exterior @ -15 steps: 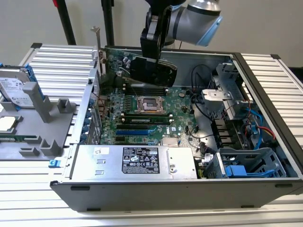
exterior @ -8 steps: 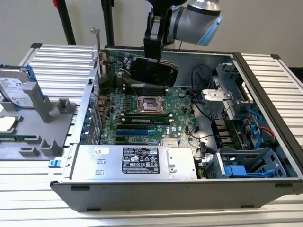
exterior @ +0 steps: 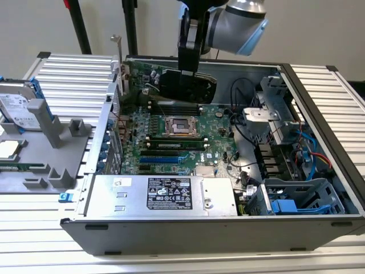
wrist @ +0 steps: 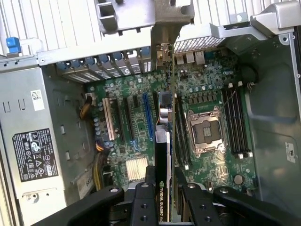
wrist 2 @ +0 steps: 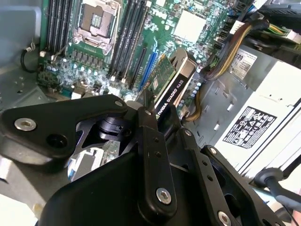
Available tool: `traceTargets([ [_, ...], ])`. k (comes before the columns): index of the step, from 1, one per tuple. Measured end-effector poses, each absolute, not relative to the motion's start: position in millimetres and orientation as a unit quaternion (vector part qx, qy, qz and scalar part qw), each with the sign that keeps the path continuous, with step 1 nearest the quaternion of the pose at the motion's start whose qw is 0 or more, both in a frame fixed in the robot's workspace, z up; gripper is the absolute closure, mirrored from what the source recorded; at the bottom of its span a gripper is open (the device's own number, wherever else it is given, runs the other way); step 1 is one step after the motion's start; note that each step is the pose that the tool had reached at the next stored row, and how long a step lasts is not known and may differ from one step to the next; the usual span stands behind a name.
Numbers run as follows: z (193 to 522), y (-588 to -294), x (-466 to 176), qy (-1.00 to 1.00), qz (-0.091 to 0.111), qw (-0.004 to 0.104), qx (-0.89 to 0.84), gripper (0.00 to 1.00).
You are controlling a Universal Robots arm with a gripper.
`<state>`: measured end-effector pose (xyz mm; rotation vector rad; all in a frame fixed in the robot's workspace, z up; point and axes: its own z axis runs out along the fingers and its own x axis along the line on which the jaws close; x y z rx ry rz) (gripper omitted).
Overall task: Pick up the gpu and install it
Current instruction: 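Insert the gpu into the slot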
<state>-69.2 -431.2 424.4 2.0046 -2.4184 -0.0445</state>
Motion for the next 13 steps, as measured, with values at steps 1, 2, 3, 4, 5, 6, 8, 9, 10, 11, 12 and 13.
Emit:
traceTargets([
  [1, 424.4, -431.2, -68.7, -0.768, -0.014, 0.0, 0.64, 1.0],
  [2, 424.4, -431.2, -68.1, -0.767, -0.014, 0.0, 0.642, 1.0],
  [3, 424.4, -431.2, -67.6, -0.766, -0.014, 0.0, 0.643, 1.0],
  [4, 424.4, -431.2, -67.0, -0.764, -0.014, 0.0, 0.645, 1.0],
  [5, 424.4, -431.2, -66.4, -0.763, -0.014, 0.0, 0.646, 1.0],
  [6, 424.4, -431.2, -65.8, -0.762, -0.014, 0.0, 0.647, 1.0],
  [8, 424.4, -431.2, -64.6, -0.76, -0.014, 0.0, 0.65, 1.0],
  [9, 424.4, -431.2, -64.1, -0.759, -0.014, 0.0, 0.652, 1.0],
  [10, 424.4, -431.2, -63.6, -0.757, -0.014, 0.0, 0.653, 1.0],
  [11, 424.4, -431.2, -63.1, -0.756, -0.014, 0.001, 0.655, 1.0],
  [12, 424.4, -431.2, -62.7, -0.754, -0.014, 0.001, 0.656, 1.0],
  [13, 424.4, -431.2, -62.2, -0.753, -0.014, 0.001, 0.658, 1.0],
])
